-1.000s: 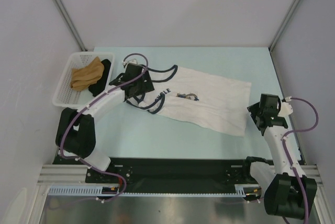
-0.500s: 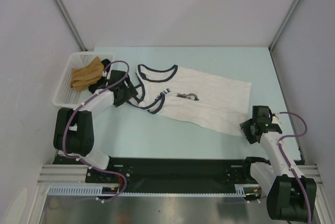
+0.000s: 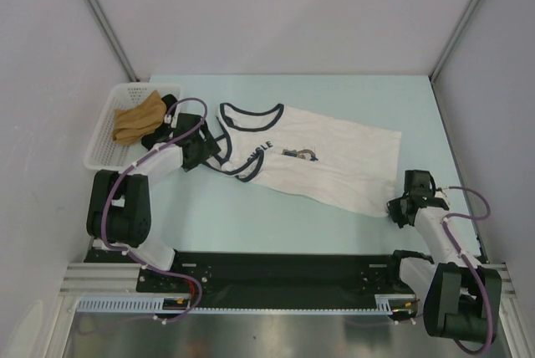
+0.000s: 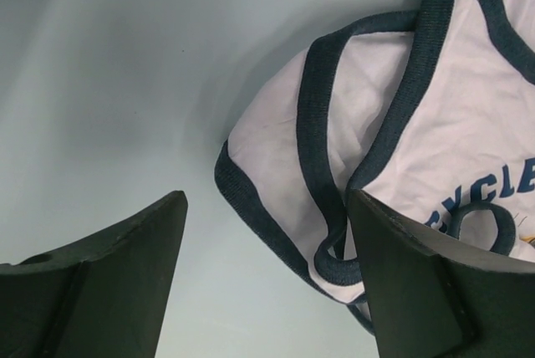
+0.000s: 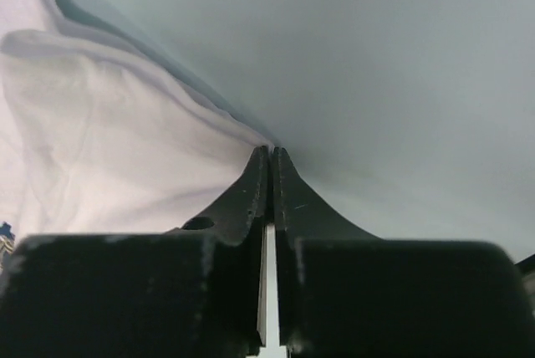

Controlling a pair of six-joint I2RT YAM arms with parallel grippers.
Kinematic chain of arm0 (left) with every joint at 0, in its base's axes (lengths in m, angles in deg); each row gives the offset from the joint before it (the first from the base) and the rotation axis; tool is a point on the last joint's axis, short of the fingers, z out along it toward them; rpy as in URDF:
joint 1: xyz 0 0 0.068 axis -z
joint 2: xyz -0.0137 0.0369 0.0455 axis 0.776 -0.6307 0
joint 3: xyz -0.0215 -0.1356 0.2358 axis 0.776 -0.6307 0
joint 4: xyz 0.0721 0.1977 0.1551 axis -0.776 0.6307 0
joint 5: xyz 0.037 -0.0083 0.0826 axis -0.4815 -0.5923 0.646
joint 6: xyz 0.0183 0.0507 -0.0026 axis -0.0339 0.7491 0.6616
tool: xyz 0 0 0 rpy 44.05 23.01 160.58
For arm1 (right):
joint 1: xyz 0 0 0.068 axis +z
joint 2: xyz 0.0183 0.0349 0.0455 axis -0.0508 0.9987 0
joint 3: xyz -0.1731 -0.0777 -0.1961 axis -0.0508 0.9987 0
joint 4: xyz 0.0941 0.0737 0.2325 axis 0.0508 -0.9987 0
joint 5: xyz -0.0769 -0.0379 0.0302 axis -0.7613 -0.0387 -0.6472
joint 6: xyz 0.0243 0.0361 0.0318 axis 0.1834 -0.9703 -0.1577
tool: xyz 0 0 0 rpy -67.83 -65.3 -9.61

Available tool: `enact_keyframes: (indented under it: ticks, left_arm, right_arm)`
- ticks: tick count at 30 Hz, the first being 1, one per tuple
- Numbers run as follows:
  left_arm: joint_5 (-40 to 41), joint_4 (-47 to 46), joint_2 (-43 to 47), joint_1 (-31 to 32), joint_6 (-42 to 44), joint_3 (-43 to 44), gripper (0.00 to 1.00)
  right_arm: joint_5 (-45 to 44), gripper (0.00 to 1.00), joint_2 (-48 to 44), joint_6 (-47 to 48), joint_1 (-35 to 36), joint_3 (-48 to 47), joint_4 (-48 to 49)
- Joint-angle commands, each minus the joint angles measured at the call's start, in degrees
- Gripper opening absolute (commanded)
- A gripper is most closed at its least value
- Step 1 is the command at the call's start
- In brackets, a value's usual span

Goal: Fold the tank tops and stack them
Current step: Fold the tank top

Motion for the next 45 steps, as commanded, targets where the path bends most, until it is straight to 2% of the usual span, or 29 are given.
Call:
enact_keyframes:
  ticks: [1, 7, 9, 12, 19, 22, 23, 25, 26, 28, 33, 41, 45]
  left_arm:
    - [-0.2, -1.8, 1.8, -0.5, -0.3, -1.3, 0.84]
    - [-1.5, -2.7, 1.6, -0.5, -0.8, -3.3, 0.83]
    - [-2.1, -3.8, 0.9, -0.6, -1.0, -4.0, 0.80]
    - [-3.3, -5.0, 0.6, -0.5, -1.1, -4.8, 0.75]
    - [-6.0, -7.4, 0.8, 2.9, -3.0, -7.1, 0.75]
    - [-6.3, -8.5, -0.3, 3.9, -4.0, -7.6, 0.70]
    - [-6.5, -8.8, -1.3, 3.9, -4.5, -7.6, 0.58]
    - [-6.1, -9.1, -2.2, 3.9, -4.7, -7.1, 0.44]
    - [-5.2, -8.5, -2.7, 3.7, -5.4, -6.9, 0.20]
    - [-2.9, -7.4, -2.8, 2.4, -6.1, -6.1, 0.00]
    - [0.2, -2.4, -1.5, -2.2, -6.3, -3.4, 0.00]
    - [6.0, 2.5, 2.2, -3.3, -7.6, -0.9, 0.02]
    - [5.9, 3.5, 3.7, -4.3, -10.3, 0.6, 0.04]
  right_arm:
    - [-1.3, 0.00, 1.4, 1.3, -3.8, -1.9, 1.3]
    - [-0.4, 0.00, 5.0, 6.7, -13.8, -4.0, 3.6]
    - [1.0, 0.00, 6.5, 7.7, -16.2, -4.0, 5.5]
    - [1.8, 0.00, 9.3, 9.1, -17.1, -4.3, 7.2]
    - [2.9, 0.00, 12.8, 9.7, -17.3, -3.9, 10.1]
    - [3.2, 0.00, 13.4, 9.7, -17.3, -4.1, 10.4]
    - [3.3, 0.00, 13.4, 9.7, -17.3, -4.1, 10.4]
    - [3.2, 0.00, 13.2, 9.9, -17.3, -4.1, 10.4]
    - [2.9, 0.00, 13.1, 10.0, -17.4, -4.2, 10.3]
    - [2.7, 0.00, 12.9, 10.6, -17.7, -4.6, 10.1]
    - [2.0, 0.00, 13.5, 12.1, -18.2, -5.9, 9.0]
    - [2.3, 0.00, 12.5, 12.1, -18.2, -4.4, 8.9]
    - [2.7, 0.00, 10.4, 12.2, -18.2, -3.3, 8.4]
